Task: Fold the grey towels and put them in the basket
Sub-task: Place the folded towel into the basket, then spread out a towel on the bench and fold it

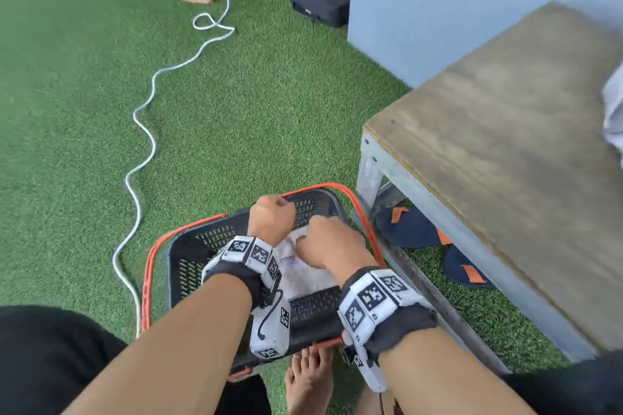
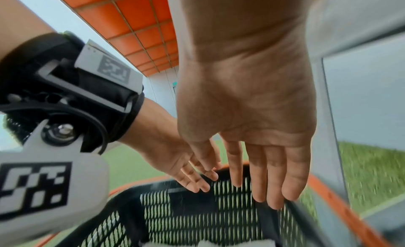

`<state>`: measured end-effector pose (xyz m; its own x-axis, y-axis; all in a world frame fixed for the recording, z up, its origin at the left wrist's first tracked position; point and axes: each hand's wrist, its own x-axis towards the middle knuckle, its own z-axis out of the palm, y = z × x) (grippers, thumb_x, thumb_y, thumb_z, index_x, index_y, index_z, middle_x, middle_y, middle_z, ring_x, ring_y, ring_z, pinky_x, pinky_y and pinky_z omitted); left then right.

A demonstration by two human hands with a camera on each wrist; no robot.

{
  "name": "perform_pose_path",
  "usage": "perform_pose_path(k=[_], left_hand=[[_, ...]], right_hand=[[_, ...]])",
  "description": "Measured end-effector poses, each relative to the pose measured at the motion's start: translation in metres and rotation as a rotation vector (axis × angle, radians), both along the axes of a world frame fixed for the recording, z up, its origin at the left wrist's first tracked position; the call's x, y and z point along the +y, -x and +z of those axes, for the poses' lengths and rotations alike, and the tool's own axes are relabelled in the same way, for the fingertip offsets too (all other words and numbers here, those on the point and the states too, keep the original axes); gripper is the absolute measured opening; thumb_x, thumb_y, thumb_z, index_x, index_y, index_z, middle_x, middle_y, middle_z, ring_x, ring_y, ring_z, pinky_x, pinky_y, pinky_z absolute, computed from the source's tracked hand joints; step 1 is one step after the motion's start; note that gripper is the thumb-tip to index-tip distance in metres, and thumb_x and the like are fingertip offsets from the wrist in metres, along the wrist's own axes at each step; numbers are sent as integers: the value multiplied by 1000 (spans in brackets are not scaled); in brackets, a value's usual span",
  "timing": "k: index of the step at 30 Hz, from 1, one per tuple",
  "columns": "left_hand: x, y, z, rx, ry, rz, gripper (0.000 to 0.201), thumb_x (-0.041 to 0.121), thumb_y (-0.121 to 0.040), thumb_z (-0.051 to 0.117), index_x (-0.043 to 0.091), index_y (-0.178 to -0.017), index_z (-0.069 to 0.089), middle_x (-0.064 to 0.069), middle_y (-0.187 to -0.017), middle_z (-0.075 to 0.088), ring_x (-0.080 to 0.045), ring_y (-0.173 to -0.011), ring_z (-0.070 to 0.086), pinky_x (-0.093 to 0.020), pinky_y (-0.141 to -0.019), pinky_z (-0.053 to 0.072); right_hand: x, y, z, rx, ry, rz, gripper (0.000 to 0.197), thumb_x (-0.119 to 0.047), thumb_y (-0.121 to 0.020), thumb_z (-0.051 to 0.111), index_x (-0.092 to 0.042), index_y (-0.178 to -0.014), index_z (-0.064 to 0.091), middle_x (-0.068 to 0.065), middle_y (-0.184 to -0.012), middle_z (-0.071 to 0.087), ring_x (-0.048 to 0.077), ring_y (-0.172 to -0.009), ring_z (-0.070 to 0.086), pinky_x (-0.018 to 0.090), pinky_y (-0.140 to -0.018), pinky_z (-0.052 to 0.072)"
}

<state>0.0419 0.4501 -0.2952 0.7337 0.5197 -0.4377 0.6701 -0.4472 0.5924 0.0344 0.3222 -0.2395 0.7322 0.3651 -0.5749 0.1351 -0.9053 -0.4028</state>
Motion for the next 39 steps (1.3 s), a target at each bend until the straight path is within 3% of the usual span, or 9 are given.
perform_pose_path(k=[6,13,19,21,25,29,34,36,39], left_hand=[[-48,-16,110,-323,12,40,19,22,-92,56,11,-98,69,-7,-96,71,-25,-88,65,-30,-79,51],[-137,-12,190,-501,133,-255,18,22,-92,53,11,-94,66,-8,-94,71,-26,-84,64,-36,-78,53],[-229,-7,192,-381,165,-651,16,21,-95,56,12,-89,67,0,-77,63,-17,-72,57,-24,-61,43],[-259,-2,188,-344,158,-789,16,20,-95,57,10,-98,70,-2,-86,65,-17,-79,58,-25,-63,45],[-307,5,184,-362,100,-1007,17,15,-87,59,13,-96,74,-6,-94,74,-23,-87,66,-31,-79,55],[-336,4,183,-376,217,-967,29,-5,-86,52,3,-103,74,-8,-92,71,-9,-72,59,-6,-58,44],[-348,3,188,-389,284,-851,26,-2,-87,52,1,-100,75,-9,-98,74,-16,-88,64,-22,-76,49],[-350,5,192,-436,337,-805,34,-4,-87,49,8,-106,75,-3,-98,73,-12,-86,65,-21,-71,52],[-354,14,208,-498,415,-861,40,-15,-83,49,8,-101,75,-1,-79,71,2,-62,64,-14,-53,50]], right_hand=[[-43,-2,112,-261,19,-27,35,-34,-93,52,-15,-121,61,14,-126,63,34,-113,63,37,-78,43],[-141,14,195,-408,153,-107,16,-31,-95,51,-16,-98,57,7,-99,63,31,-88,61,34,-69,42],[-248,29,192,-444,282,-300,16,-23,-94,52,-17,-108,52,10,-123,58,32,-114,57,38,-81,45],[-277,37,184,-439,334,-345,33,-28,-97,52,-16,-127,49,12,-130,51,34,-121,49,41,-89,45],[-303,48,160,-389,328,-352,46,-28,-96,52,-21,-140,43,14,-134,45,36,-125,42,47,-97,44],[-311,57,146,-389,291,-361,55,-24,-94,54,-22,-147,36,12,-137,41,34,-128,40,47,-99,44],[-322,66,140,-481,270,-369,52,-27,-94,54,-13,-141,36,11,-134,44,32,-125,44,44,-95,44],[-324,70,138,-528,223,-445,53,-33,-95,56,-10,-137,34,10,-132,48,32,-123,48,43,-92,44],[-329,74,140,-604,150,-567,52,-43,-93,57,-10,-128,38,10,-125,54,32,-118,54,45,-90,46]])
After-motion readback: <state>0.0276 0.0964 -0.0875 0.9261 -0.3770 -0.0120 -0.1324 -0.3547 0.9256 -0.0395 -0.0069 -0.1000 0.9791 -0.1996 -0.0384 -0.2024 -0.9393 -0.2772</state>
